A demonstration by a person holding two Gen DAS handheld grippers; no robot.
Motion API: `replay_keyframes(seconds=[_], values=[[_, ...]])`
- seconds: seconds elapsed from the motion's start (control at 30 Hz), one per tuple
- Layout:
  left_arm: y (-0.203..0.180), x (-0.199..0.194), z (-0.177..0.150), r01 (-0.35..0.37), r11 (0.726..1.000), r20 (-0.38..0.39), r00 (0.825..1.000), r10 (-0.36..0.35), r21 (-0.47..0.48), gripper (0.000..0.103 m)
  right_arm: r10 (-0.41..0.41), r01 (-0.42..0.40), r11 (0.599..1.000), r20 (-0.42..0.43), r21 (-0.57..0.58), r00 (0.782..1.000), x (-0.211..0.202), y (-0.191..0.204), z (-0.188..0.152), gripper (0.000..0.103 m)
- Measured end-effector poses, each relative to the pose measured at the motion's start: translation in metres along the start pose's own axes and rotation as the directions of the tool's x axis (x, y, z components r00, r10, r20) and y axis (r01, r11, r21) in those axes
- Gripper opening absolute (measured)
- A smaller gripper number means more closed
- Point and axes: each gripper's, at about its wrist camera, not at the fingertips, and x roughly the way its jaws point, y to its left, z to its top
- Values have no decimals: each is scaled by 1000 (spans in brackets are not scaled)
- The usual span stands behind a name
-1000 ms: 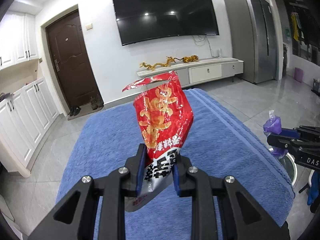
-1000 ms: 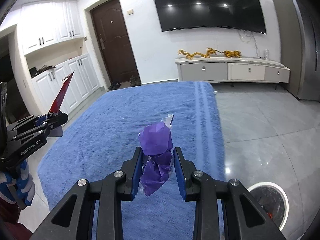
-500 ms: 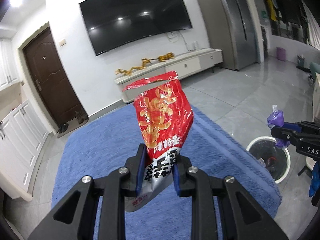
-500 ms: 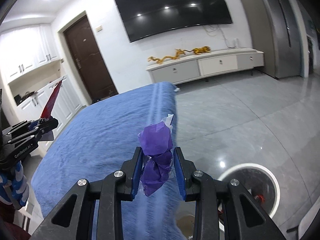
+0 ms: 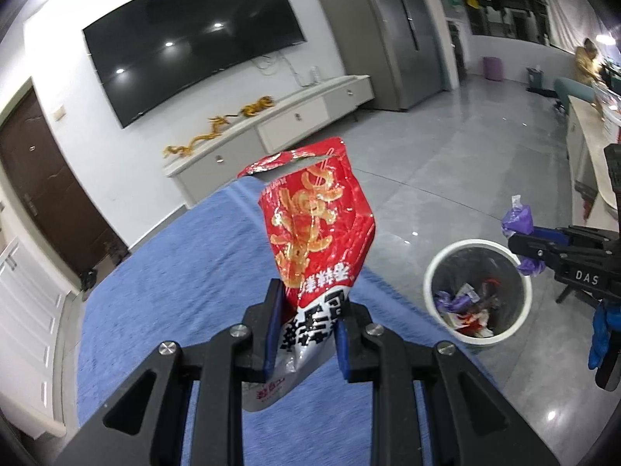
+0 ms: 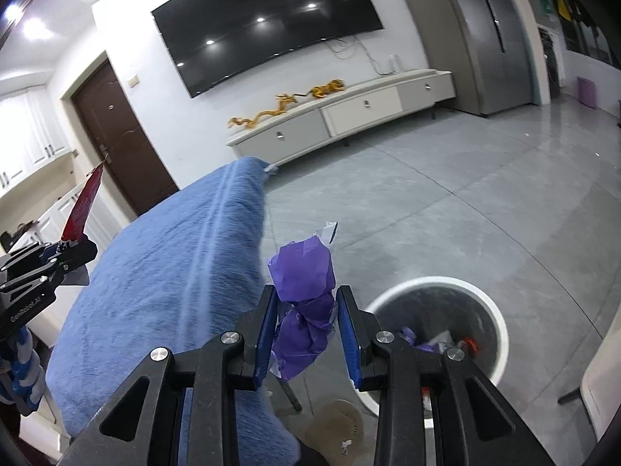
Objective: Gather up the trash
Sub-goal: 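Lift the packet and purple wrapper and carry them over the trash bin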
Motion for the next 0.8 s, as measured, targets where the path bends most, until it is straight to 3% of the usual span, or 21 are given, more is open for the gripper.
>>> replay_keyframes(seconds=[0.23, 0.37, 0.47, 0.6, 0.7, 0.8], values=[[-46, 27, 11, 111, 991, -49, 993, -108, 76, 23, -55, 57, 995, -23, 86, 998, -4, -38, -12, 29], [-75, 54, 21, 216, 972, -123, 971, -204, 92, 23, -78, 83, 990, -52, 112, 996, 2, -57, -17, 29], [-95, 81, 28, 306, 949, -195, 938, -288, 71, 23, -105, 115, 986, -91, 118, 990, 13, -73, -22, 29], [-120, 116, 38, 413, 910, -280, 877, -390, 29, 23, -131, 151, 978, -137, 143, 982, 30, -93, -27, 29], [-136, 140, 47, 475, 880, -328, 827, -456, -23, 23, -158, 184, 972, -171, 148, 972, 43, -105, -28, 29], [-147, 159, 54, 506, 860, -356, 795, -491, -56, 26, -172, 204, 968, -202, 150, 964, 55, -114, -30, 30]])
